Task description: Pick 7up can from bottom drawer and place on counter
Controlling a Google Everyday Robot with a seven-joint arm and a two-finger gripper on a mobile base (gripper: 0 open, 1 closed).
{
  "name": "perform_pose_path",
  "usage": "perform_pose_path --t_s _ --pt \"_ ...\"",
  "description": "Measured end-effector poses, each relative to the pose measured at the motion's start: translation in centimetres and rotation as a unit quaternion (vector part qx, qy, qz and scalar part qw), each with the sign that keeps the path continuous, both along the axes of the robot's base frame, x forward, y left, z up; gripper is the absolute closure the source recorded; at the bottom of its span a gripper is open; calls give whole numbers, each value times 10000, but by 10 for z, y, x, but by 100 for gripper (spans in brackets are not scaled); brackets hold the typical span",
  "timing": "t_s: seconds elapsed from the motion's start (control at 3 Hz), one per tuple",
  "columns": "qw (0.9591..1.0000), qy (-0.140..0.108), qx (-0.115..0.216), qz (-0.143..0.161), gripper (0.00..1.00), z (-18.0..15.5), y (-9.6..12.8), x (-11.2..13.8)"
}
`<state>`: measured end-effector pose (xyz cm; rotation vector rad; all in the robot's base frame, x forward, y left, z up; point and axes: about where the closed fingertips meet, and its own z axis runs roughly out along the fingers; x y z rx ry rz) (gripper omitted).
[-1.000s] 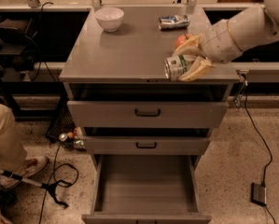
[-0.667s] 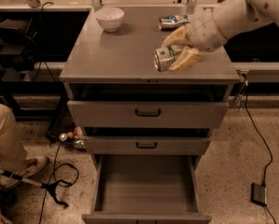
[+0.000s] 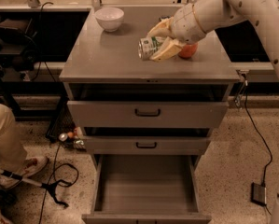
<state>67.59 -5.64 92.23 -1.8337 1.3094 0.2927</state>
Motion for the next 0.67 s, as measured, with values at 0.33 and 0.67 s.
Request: perform_pose_path --t_s 0.33,0.67 --pt "9995 91 195 -210 100 -10 28 24" --pt "9991 252 235 -249 100 -24 53 43"
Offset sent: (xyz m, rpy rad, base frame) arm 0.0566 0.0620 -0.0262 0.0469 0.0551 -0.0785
